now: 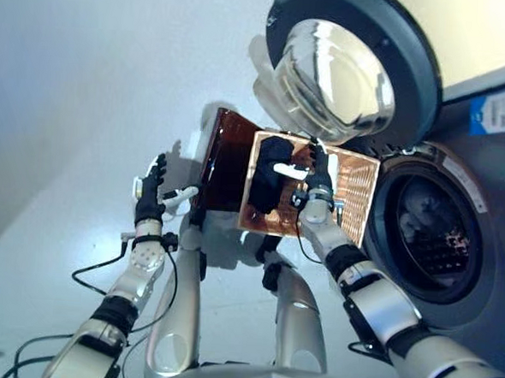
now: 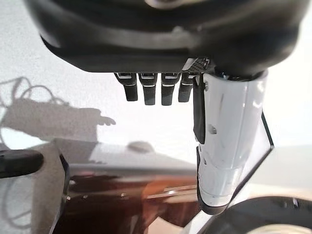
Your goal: Pick up the clothes and place them into the washing machine
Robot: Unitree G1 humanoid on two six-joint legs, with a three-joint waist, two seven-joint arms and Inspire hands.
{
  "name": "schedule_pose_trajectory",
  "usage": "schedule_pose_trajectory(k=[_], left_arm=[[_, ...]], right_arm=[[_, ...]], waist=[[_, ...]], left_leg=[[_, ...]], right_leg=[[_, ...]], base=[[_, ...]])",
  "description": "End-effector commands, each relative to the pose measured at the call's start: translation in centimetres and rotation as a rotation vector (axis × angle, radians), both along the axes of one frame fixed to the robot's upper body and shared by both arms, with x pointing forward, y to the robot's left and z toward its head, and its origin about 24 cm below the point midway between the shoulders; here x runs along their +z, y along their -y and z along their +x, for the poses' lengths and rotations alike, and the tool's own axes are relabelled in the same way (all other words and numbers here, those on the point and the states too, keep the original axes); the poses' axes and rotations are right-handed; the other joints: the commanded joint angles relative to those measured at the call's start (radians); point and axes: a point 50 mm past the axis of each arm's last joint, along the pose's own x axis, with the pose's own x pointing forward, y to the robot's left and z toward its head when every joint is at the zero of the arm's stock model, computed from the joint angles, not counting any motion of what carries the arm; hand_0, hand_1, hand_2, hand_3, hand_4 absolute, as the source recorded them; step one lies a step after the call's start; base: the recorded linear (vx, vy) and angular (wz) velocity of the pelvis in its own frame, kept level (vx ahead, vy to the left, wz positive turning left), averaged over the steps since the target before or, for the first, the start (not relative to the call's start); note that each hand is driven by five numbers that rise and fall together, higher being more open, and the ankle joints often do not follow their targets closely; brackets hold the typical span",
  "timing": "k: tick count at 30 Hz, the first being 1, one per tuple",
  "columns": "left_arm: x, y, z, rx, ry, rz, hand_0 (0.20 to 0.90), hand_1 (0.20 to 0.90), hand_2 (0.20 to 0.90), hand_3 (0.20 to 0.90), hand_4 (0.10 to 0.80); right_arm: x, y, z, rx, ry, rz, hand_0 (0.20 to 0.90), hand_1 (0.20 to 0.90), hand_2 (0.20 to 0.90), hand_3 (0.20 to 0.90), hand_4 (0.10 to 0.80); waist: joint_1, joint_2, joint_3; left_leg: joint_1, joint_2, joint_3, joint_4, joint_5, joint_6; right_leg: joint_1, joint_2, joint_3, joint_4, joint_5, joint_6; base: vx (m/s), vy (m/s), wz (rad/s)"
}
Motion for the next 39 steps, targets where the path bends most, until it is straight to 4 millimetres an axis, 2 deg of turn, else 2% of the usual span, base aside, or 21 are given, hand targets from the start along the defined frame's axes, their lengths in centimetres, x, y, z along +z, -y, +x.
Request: schedule_pose_trajectory(k=[1, 5, 6, 9, 16, 24, 33, 39], left_arm=[[4.4, -0.4, 0.0, -0.023, 0.245, 0.073, 0.9, 0.9, 0.9, 0.9, 0.8], [5.6, -0.3, 0.2, -0.022, 0.295, 0.095, 0.9, 0.9, 0.9, 0.9, 0.8], [5.7, -0.3, 0.3, -0.018, 0.298, 0.095, 0.9, 0.9, 0.9, 0.9, 0.8], [6.5, -0.2, 0.4, -0.018, 0.337, 0.105, 0.9, 0.9, 0.9, 0.9, 0.8], [6.7, 0.1, 0.5, -0.024, 0.342, 0.107, 0.9, 0.9, 0.9, 0.9, 0.8], [6.5, 0.3, 0.5, -0.033, 0.327, 0.131, 0.9, 0.9, 0.9, 0.9, 0.8], [5.6, -0.1, 0.1, -0.02, 0.293, 0.145, 0.9, 0.9, 0.9, 0.9, 0.8], [5.3, -0.2, 0.1, -0.021, 0.277, 0.15, 0.9, 0.9, 0.9, 0.9, 0.8]], right_arm=[[1.3, 0.1, 0.5, -0.043, 0.082, 0.013, 0.9, 0.9, 0.9, 0.9, 0.8], [1.4, 0.1, 0.7, -0.049, 0.074, 0.008, 0.9, 0.9, 0.9, 0.9, 0.8], [1.5, 0.2, 0.8, -0.054, 0.074, 0.007, 0.9, 0.9, 0.9, 0.9, 0.8], [2.3, 0.8, 1.3, -0.082, 0.088, 0.004, 0.9, 0.9, 0.9, 0.9, 0.8], [2.9, 1.0, 1.8, -0.098, 0.085, -0.009, 0.9, 0.9, 0.9, 0.9, 0.8], [0.7, -0.8, 0.4, -0.047, 0.046, 0.009, 0.9, 0.9, 0.9, 0.9, 0.8], [-1.3, -0.7, -0.8, -0.052, -0.008, -0.014, 0.9, 0.9, 0.9, 0.9, 0.8], [-1.7, -0.7, -1.0, -0.061, -0.019, -0.018, 0.9, 0.9, 0.9, 0.9, 0.8]], waist=[[0.028, -0.046, -0.039], [0.041, -0.048, -0.023], [0.045, -0.048, -0.024], [0.056, -0.036, -0.006], [0.072, -0.026, 0.008], [0.055, -0.039, -0.005], [0.037, -0.046, -0.01], [0.036, -0.046, -0.013]], left_leg=[[-0.091, -0.046, 0.01, 0.096, -0.089, -0.031], [-0.127, -0.056, -0.003, 0.112, -0.094, -0.029], [-0.122, -0.052, -0.012, 0.12, -0.13, -0.036], [-0.156, -0.06, -0.018, 0.133, -0.13, -0.036], [-0.185, -0.069, -0.029, 0.136, -0.121, -0.036], [-0.174, -0.072, -0.035, 0.135, -0.121, -0.033], [-0.131, -0.065, -0.029, 0.095, -0.104, -0.033], [-0.113, -0.069, -0.038, 0.076, -0.091, -0.034]], right_leg=[[0.087, -0.032, 0.012, -0.19, 0.123, 0.081], [0.063, -0.03, 0.001, -0.175, 0.12, 0.079], [0.065, -0.025, 0.007, -0.165, 0.096, 0.087], [0.034, -0.031, -0.004, -0.135, 0.089, 0.087], [0.013, -0.033, -0.018, -0.119, 0.079, 0.085], [0.019, -0.024, -0.016, -0.127, 0.081, 0.082], [0.048, -0.017, -0.007, -0.165, 0.102, 0.083], [0.064, -0.014, -0.009, -0.172, 0.103, 0.083]], base=[[0.001, -0.002, 0.07], [0.015, 0.009, 0.14], [0.076, -0.007, 0.07], [0.015, 0.013, 0.02], [0.001, 0.012, 0.09], [-0.001, 0.004, 0.03], [-0.035, 0.009, -0.01], [0.0, 0.0, 0.0]])
